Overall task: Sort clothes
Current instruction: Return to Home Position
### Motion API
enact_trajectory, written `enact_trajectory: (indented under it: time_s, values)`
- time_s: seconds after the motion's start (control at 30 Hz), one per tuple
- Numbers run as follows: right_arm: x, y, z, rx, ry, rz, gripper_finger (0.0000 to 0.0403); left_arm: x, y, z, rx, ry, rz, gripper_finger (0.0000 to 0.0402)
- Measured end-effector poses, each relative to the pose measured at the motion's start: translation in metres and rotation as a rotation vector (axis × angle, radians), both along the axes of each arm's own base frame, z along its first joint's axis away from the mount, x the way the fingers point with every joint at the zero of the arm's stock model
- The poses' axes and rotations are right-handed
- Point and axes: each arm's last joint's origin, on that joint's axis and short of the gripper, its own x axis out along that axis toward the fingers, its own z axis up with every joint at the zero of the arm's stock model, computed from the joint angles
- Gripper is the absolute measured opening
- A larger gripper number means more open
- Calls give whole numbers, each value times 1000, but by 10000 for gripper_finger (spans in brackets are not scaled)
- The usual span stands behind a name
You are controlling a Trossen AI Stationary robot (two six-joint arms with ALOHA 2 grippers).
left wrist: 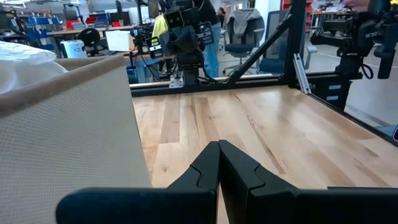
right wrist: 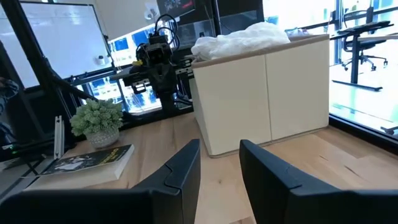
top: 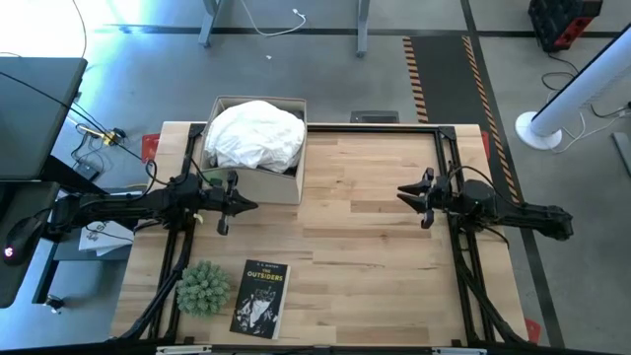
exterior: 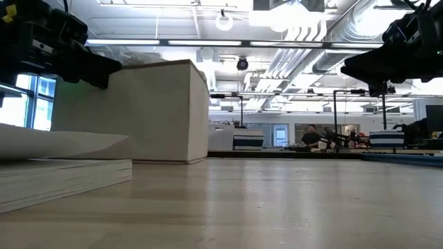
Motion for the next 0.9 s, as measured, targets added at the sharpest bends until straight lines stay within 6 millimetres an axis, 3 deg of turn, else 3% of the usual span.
enact_trajectory:
  time_s: [0.23, 0.67, 0.9]
  values:
    - [0, 2, 1, -2, -15, 21, 107, -6, -8, 6, 6, -58, -46, 1]
    - [0, 5, 1, -1, -8, 55, 107, -29, -14, 32, 61, -365, -68, 1]
    - [1, 5, 0, -1, -2, 56, 107, -28, -14, 29, 55, -334, -70, 1]
